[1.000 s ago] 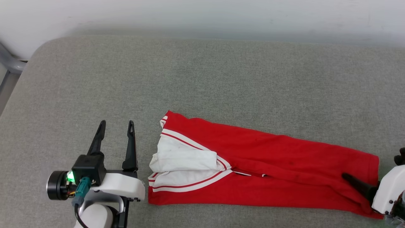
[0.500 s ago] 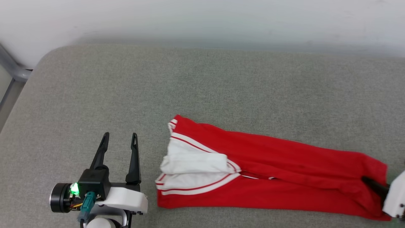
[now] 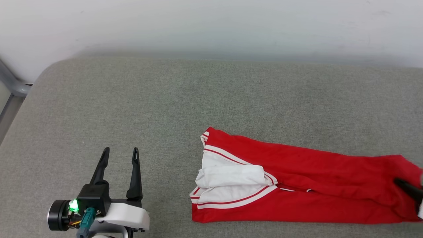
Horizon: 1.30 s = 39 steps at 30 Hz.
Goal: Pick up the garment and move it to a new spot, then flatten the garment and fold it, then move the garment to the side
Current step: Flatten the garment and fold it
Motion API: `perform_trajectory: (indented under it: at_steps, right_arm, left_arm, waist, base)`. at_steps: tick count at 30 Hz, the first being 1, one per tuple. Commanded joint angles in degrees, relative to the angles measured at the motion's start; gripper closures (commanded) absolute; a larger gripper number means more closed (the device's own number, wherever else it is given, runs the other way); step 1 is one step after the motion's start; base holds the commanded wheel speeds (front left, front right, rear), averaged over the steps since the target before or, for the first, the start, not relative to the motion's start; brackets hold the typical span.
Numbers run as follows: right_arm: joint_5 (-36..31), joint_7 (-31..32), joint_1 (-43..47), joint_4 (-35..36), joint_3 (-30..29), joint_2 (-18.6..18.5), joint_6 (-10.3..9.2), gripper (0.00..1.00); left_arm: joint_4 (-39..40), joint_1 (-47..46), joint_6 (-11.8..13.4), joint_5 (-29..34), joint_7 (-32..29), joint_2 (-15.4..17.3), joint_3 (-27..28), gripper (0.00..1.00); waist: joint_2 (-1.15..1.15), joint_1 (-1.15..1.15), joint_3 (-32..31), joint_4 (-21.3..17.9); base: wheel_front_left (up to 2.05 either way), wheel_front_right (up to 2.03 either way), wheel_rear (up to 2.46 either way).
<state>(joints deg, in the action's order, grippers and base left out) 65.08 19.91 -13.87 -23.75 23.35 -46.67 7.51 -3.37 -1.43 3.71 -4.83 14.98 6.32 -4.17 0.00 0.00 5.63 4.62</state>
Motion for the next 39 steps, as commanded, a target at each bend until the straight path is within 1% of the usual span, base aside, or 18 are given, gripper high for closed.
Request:
perform_trajectory:
  at_steps: [1, 5, 7, 9, 13, 18, 24, 29, 34, 39]
  right_arm:
    - [0.3, 0.2, 0.4, 1.0, 0.2, 0.4, -0.05, 1.0]
    - [-0.2, 2.9, -0.5, 7.7, 1.3, 1.9, -0.05, 1.0]
    - [-1.4, 4.6, -1.8, 10.5, 2.1, 2.6, -0.05, 1.0]
    - [-2.5, 6.1, -3.3, 12.7, 3.1, 4.3, -0.04, 1.0]
    - [-5.7, 9.1, -7.5, 14.8, 5.9, 8.2, -0.05, 1.0]
    - [-8.7, 11.8, -13.2, 15.2, 10.9, 13.9, -0.04, 1.0]
    - [-10.7, 12.5, -19.5, 13.4, 17.4, 19.8, -0.04, 1.0]
    - [-12.8, 10.3, -23.7, 9.2, 22.3, 23.8, -0.04, 1.0]
    - [-14.2, 7.2, -26.2, 3.1, 25.7, 26.5, -0.04, 1.0]
    - [-15.9, 3.8, -26.8, -3.2, 29.1, 27.6, -0.04, 1.0]
  left_arm:
    - [0.0, 0.7, -0.1, 0.2, 0.3, -0.3, 0.3, 0.0]
    - [0.3, 1.1, -0.5, 1.0, 0.3, -0.9, 0.6, 0.0]
    - [0.3, 0.9, -0.7, 1.2, 0.3, -1.2, 0.7, 0.0]
    - [0.4, 0.3, -1.0, 1.4, 0.3, -1.6, 0.5, 0.0]
    - [-0.1, -1.1, -1.8, 1.6, 0.3, -2.0, 0.6, 0.0]
    - [-0.6, -2.5, -2.4, 1.8, 0.3, -2.4, 0.4, 0.0]
    - [-0.7, -3.4, -2.5, 2.0, 0.3, -2.8, 0.6, 0.0]
    - [-1.0, -4.2, -2.6, 2.0, 0.3, -3.1, 0.6, 0.0]
    - [-1.3, -5.1, -2.7, 1.9, 0.3, -3.2, 0.6, 0.0]
    - [-1.4, -5.5, -2.4, 1.6, 0.3, -3.4, 0.2, 0.0]
  waist:
    - [0.0, 0.0, 0.0, 0.0]
    - [0.0, 0.0, 0.1, 0.0]
    - [0.0, 0.0, 0.4, 0.1]
    - [0.0, 0.0, 0.9, 0.3]
    - [0.0, 0.0, 2.1, 0.9]
    - [0.0, 0.0, 3.4, 1.9]
    - [0.0, 0.0, 4.6, 3.0]
    - [0.0, 0.0, 5.6, 3.6]
    - [0.0, 0.0, 6.6, 4.3]
    - [0.0, 0.0, 7.0, 4.7]
  base:
    - [0.0, 0.0, 0.0]
    - [0.0, 0.0, 0.0]
    - [0.0, 0.0, 0.0]
    - [0.0, 0.0, 0.0]
    - [0.0, 0.0, 0.0]
    - [0.0, 0.0, 0.0]
    - [0.0, 0.0, 0.0]
    - [0.0, 0.0, 0.0]
    - [0.0, 0.0, 0.0]
    - [0.0, 0.0, 0.0]
